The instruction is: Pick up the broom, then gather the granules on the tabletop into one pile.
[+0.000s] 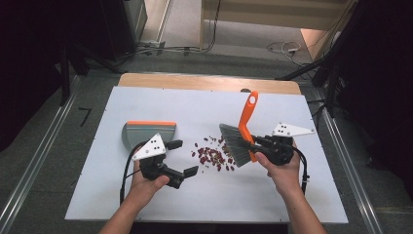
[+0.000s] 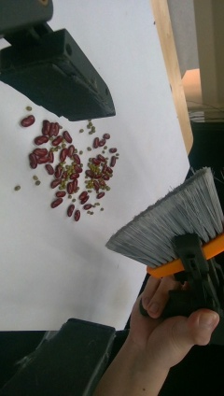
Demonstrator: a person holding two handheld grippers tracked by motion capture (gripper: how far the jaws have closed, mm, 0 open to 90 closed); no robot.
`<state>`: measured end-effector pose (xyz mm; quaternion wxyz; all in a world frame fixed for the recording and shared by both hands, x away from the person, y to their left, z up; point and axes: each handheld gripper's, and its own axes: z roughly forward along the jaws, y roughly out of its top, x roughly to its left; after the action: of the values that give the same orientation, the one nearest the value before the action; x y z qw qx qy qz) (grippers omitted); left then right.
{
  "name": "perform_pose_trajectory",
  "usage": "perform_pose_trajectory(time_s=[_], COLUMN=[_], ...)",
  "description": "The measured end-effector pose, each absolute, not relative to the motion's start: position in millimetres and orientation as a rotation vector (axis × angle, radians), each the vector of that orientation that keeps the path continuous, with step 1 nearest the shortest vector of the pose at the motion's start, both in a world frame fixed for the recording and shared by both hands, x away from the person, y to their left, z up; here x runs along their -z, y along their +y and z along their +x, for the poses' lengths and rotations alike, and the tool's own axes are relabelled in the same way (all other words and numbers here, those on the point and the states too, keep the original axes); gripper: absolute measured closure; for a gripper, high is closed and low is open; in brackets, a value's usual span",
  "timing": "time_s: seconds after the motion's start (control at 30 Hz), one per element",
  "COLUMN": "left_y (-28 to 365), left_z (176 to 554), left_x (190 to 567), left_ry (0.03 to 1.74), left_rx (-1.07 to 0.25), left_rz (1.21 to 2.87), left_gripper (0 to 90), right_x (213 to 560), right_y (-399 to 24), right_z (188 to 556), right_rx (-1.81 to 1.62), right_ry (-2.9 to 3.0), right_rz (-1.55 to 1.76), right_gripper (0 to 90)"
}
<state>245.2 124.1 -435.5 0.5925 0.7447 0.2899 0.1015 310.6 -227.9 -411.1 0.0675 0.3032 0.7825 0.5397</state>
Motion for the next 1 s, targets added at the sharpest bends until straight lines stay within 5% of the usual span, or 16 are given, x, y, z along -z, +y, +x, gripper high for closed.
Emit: perform_pose_trajectory(time_s=[1.0], left_y=[157.4], left_z=[231.3], left_x=[437.8], left_ry=[0.731], left_rx=[-0.327], left_rz=[1.738], left_gripper=[0.0], right_x=[405.4], right_y=[-258.0], right_z=[332.5], right_rx=[-1.312], right_ry=[2.282], right_rz=[1.136], right_gripper=[68.4])
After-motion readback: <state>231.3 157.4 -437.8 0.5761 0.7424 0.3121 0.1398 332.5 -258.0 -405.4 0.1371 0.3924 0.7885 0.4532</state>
